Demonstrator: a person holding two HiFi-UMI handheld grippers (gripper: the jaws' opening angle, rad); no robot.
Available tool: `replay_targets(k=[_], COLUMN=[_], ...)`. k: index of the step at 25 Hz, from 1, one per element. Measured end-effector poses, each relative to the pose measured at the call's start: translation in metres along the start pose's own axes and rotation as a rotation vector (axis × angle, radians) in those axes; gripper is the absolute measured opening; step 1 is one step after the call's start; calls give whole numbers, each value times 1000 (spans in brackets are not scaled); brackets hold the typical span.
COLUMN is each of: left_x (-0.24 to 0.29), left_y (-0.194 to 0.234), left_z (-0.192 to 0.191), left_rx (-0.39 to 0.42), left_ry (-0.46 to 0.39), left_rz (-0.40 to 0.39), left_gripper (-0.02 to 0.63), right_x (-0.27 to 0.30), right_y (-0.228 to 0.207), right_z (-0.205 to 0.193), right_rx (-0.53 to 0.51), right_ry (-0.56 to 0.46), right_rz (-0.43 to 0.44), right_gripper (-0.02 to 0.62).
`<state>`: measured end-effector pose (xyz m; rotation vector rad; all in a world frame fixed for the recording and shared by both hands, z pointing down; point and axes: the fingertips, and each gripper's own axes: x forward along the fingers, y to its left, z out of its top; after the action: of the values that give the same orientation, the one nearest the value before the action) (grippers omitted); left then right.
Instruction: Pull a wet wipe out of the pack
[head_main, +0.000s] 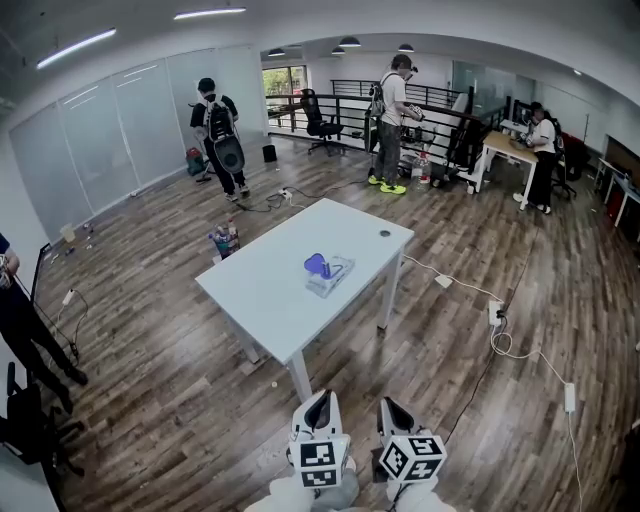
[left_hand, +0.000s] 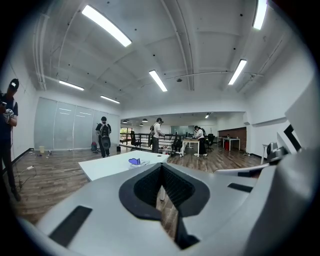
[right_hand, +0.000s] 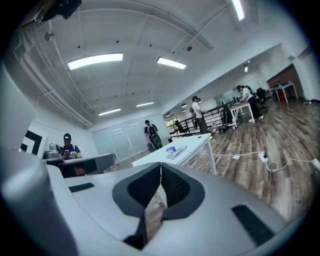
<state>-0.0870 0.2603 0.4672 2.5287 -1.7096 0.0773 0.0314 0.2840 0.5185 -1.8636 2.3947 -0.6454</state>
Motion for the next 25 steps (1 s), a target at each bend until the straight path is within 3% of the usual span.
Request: replay_targets(k=[25], left_x=[128], left_y=[13], left_z=[20], left_rx=[-8], left_ry=[-1], left_rz=[-23], left_gripper=[0], right_x=[102], right_y=[-48], right_z=[54], right_rx=[-14], right_ry=[15], right_rz=[-8], right_gripper=[9])
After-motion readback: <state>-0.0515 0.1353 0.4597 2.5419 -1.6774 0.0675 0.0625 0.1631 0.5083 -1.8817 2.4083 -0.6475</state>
